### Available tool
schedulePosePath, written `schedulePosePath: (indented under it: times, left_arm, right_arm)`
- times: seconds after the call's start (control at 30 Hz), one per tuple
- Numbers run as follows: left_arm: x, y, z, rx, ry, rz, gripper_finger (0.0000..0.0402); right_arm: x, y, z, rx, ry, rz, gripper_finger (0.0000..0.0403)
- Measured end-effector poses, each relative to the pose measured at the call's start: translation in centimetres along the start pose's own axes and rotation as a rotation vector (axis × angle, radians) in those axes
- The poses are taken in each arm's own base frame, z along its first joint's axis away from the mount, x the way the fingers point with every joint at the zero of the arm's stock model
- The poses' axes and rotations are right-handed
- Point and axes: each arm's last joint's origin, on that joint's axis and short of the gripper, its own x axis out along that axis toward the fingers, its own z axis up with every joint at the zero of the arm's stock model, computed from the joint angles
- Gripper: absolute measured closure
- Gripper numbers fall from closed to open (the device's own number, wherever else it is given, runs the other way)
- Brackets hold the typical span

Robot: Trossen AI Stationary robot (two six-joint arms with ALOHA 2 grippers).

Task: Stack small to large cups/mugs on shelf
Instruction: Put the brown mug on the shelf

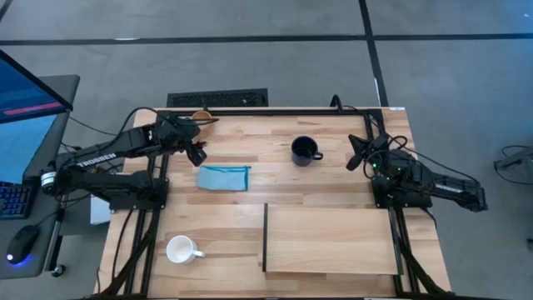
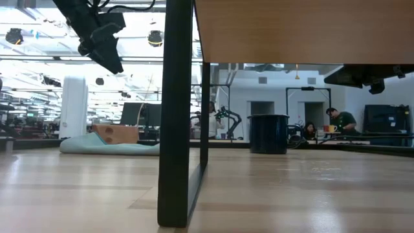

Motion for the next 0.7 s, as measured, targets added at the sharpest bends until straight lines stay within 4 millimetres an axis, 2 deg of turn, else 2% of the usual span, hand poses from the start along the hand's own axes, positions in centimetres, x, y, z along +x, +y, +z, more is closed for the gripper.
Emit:
schedulePosePath:
  times: [0.37,0.6,0.7]
  left_arm:
    - [0.00,-0.08,-0.10,0.017,0.013,-0.032,0.0203]
    - [-0.01,-0.12,-0.08,0.288,0.006,-0.042,0.0203]
    - [0.01,0.00,-0.04,0.353,0.003,-0.006,0.0203]
  right_arm:
    - [0.00,0.00,0.00,0.032,0.000,0.000,0.0370]
    - [0.00,0.00,-0.01,0.032,0.001,0.000,0.0370]
    - [0.00,0.00,-0.01,0.033,0.001,0.000,0.0370]
